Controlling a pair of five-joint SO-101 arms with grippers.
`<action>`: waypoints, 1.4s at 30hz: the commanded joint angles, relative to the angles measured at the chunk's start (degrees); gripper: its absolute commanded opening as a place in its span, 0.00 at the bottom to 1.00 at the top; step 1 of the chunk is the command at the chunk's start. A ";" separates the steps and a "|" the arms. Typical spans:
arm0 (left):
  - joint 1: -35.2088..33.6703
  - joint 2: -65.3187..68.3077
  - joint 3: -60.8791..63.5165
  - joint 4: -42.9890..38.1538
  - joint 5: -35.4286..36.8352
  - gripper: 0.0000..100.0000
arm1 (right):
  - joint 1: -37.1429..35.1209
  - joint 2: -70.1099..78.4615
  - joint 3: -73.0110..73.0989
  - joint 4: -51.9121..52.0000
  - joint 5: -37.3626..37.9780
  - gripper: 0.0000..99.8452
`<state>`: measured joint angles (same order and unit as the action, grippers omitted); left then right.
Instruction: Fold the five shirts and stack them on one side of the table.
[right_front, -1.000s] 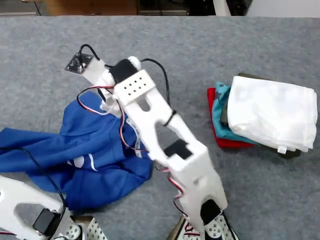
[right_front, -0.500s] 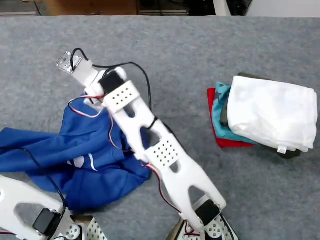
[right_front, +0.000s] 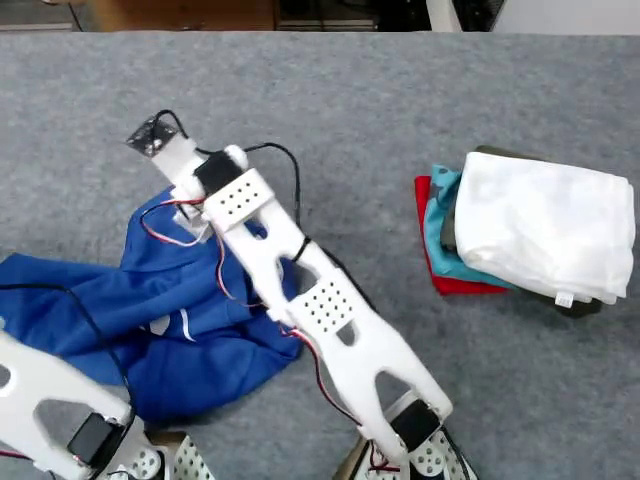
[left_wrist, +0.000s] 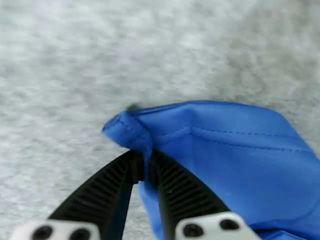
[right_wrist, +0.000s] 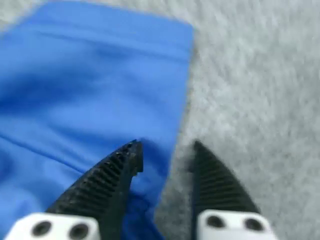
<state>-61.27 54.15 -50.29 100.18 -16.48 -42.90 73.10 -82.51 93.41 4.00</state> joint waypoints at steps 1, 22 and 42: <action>2.90 -4.35 1.05 0.70 0.00 0.02 | 2.15 -0.75 0.04 2.81 -0.26 0.00; 4.40 -7.16 2.90 0.62 0.00 0.02 | -1.10 -3.74 1.45 6.59 -6.07 0.16; 0.97 -7.34 2.46 0.62 -0.35 0.02 | -1.10 -17.45 30.55 8.97 -2.55 0.00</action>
<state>-59.60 51.16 -47.47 100.18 -16.48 -44.04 63.16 -59.56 101.23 0.57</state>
